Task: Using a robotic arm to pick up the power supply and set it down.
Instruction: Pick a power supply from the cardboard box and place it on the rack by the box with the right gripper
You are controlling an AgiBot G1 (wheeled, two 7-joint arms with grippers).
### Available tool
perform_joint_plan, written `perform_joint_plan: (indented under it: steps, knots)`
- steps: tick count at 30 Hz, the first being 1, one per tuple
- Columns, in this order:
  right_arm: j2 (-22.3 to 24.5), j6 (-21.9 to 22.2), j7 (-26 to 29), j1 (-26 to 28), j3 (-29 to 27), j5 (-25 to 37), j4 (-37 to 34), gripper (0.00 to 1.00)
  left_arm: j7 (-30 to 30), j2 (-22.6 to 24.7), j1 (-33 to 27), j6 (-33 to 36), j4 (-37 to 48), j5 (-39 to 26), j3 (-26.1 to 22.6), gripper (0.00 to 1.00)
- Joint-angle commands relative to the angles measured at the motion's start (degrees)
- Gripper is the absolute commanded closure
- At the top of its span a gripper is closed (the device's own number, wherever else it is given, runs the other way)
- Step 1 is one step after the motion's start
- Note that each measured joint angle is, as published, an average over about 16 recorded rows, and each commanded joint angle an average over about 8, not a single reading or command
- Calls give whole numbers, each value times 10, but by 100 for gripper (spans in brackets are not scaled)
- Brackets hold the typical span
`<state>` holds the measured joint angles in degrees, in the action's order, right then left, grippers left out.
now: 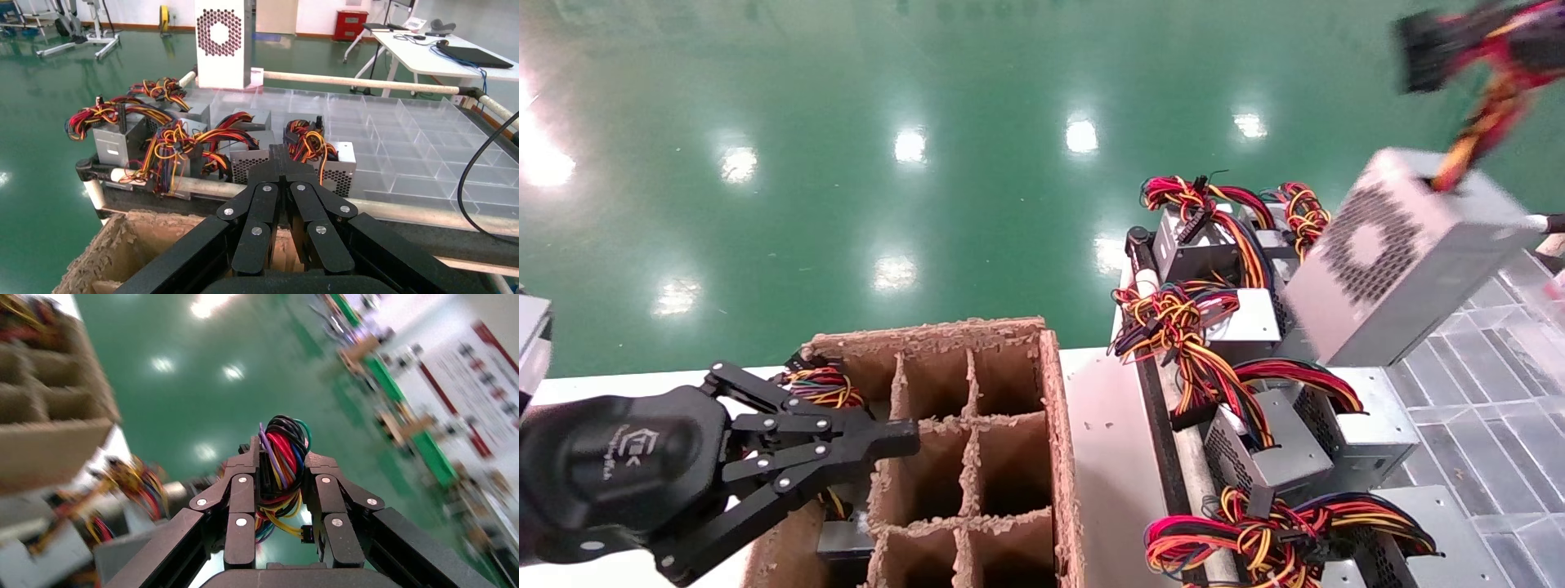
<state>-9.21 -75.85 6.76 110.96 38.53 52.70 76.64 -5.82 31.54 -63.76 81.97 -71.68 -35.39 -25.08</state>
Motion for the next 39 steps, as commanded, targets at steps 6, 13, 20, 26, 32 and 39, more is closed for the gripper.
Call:
perform_joint_plan:
  steps: [6, 13, 20, 26, 32, 39]
  knots:
    - [42, 28, 7, -14, 10, 33, -7, 100, 0, 0, 0, 0, 0, 0, 0, 100]
    - [66, 60, -10, -54, 39, 32, -29, 100, 0, 0, 0, 0, 0, 0, 0, 100]
    - [67, 86, -60, -95, 71, -6, -75, 100, 0, 0, 0, 0, 0, 0, 0, 100]
    - [44, 101, -117, -127, 92, -42, -125, 100, 0, 0, 0, 0, 0, 0, 0, 100]
    - [-1, 100, -175, -148, 102, -68, -185, 100, 0, 0, 0, 0, 0, 0, 0, 100]
    - [-67, 85, -225, -149, 105, -72, -255, 100, 0, 0, 0, 0, 0, 0, 0, 100]
